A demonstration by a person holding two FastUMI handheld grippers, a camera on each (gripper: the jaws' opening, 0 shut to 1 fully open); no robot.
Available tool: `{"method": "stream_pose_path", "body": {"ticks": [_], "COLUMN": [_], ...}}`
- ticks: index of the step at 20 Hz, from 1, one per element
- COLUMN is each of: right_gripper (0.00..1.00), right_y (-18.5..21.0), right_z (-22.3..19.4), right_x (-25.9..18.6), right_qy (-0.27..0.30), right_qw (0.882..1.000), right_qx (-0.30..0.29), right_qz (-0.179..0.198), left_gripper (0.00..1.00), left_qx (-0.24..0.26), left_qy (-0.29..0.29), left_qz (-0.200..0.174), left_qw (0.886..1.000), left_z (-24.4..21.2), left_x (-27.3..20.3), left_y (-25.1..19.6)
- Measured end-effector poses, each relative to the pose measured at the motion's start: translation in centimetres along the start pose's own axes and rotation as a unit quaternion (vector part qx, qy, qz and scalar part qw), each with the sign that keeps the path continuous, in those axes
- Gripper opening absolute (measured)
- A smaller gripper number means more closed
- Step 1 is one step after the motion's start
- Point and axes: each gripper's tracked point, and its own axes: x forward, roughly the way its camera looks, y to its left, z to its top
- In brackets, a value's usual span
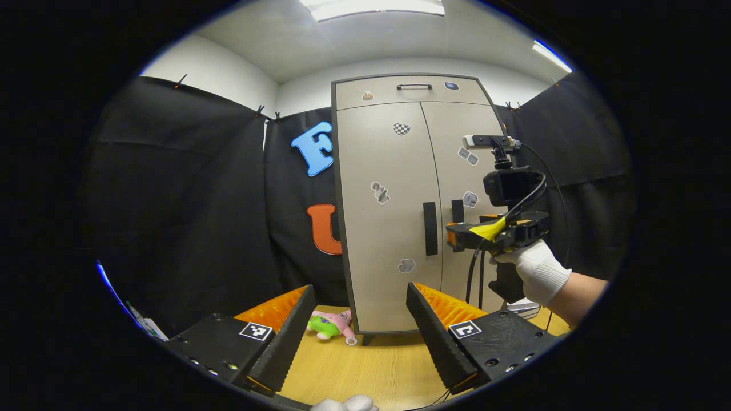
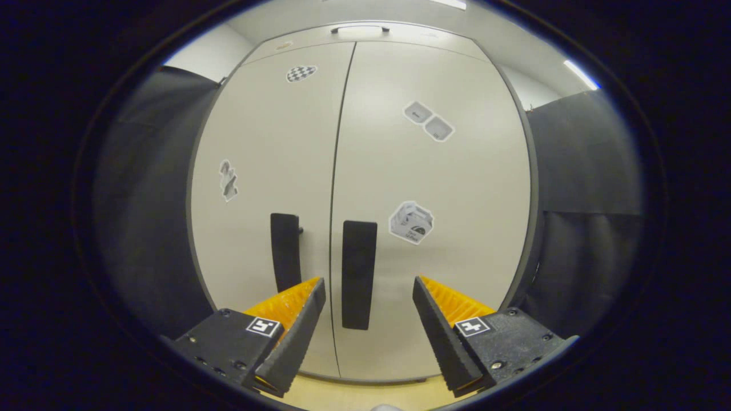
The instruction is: Open the right door of the double-door shoe cabinet with the right hand, and open the left door with the left hand.
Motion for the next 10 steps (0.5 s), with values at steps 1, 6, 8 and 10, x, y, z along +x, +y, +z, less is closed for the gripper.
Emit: {"method": "stream_pose_path", "body": {"ticks": [1,6,8,10], "right_gripper": [0.95,0.72,0.57,0.49], "right_y": [0.2,0.2,0.5,1.1], "right_z": [0.1,-0.6,-1.1,-1.5], "right_x": [0.8,2.6,3.0,3.3], "right_qy": [0.006,0.028,0.040,0.046], "right_qw": [1.000,0.999,0.999,0.998], "right_qx": [0.008,0.017,0.026,0.038], "right_qz": [0.001,0.000,0.003,0.013], "left_gripper": [0.96,0.96,0.96,0.96], "left_qx": [0.004,-0.003,-0.003,-0.003], "left_qy": [0.000,-0.002,-0.003,-0.003], "left_qz": [0.008,0.027,0.033,0.039], "left_qw": [1.000,1.000,0.999,0.999], "left_z": [0.1,0.4,0.6,0.5], "left_x": [0.1,0.7,0.7,0.6], "left_y": [0.5,2.4,2.9,3.6]}}
